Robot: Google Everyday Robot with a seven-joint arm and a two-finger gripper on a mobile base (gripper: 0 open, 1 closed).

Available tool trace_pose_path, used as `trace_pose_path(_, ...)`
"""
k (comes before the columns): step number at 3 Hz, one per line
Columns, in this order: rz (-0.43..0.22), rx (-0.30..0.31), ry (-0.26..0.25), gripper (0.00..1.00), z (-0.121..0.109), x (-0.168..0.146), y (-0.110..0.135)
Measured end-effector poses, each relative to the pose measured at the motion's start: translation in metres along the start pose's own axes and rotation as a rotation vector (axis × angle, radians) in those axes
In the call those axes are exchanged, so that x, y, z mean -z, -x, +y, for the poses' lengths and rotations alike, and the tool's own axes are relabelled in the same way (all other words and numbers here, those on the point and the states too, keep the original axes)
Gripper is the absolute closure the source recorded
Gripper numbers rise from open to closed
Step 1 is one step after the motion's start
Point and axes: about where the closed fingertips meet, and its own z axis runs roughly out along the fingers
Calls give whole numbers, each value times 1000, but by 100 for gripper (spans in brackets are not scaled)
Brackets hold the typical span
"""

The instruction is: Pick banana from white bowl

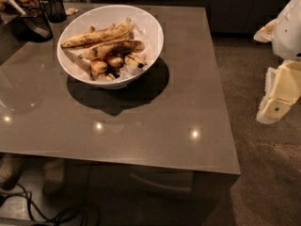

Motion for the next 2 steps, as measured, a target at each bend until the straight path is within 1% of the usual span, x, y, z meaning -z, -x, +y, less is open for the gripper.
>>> trace_pose_path(1,0,0,0,0,0,0,0)
trace_pose_path(2,3,24,2,0,-7,0,10)
